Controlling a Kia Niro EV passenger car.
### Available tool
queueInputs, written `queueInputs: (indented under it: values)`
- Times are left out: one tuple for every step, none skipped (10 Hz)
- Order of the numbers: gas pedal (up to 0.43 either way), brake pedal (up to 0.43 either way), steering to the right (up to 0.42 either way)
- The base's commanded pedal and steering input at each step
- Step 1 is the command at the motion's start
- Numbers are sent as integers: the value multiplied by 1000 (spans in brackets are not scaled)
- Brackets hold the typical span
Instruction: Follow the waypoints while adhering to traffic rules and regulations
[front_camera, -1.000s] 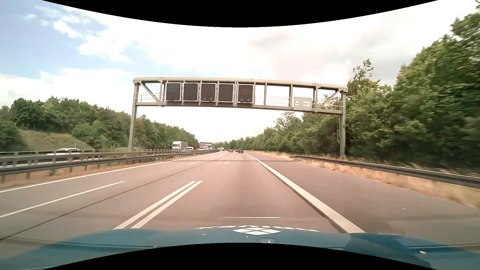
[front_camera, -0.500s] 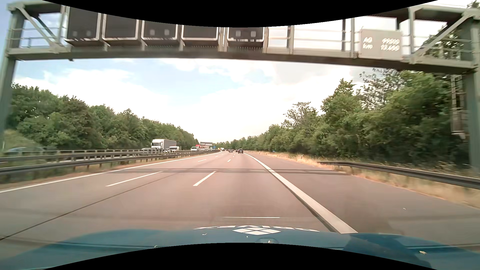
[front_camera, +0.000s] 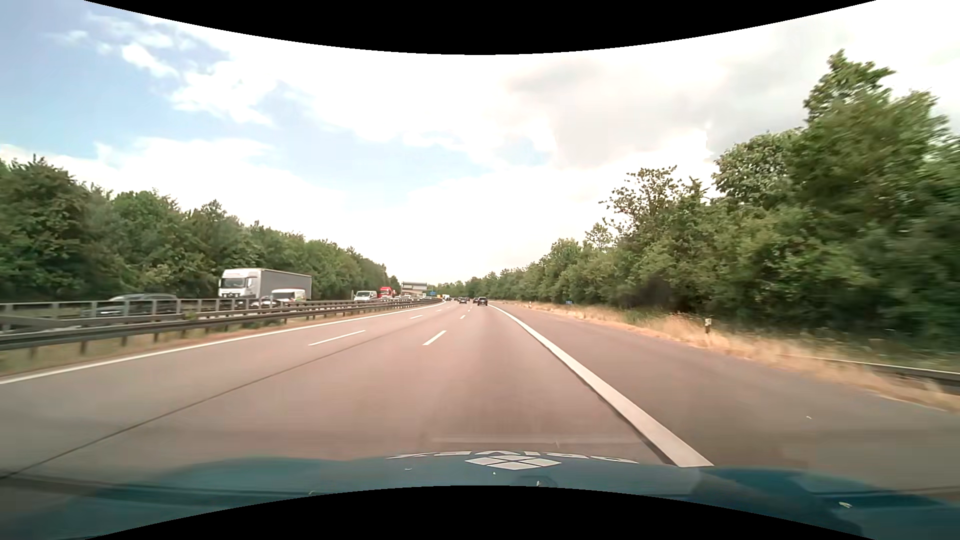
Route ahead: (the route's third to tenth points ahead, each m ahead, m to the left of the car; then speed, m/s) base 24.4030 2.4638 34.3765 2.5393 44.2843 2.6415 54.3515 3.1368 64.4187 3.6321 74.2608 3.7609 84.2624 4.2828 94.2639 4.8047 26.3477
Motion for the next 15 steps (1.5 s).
queueInputs:
  values:
    - [248, 0, -7]
    - [248, 0, -7]
    - [248, 0, -6]
    - [248, 0, -6]
    - [248, 0, -5]
    - [248, 0, -5]
    - [260, 0, -6]
    - [268, 0, -5]
    - [268, 0, -5]
    - [268, 0, -5]
    - [268, 0, -5]
    - [268, 0, -6]
    - [268, 0, -6]
    - [268, 0, -5]
    - [260, 0, -6]
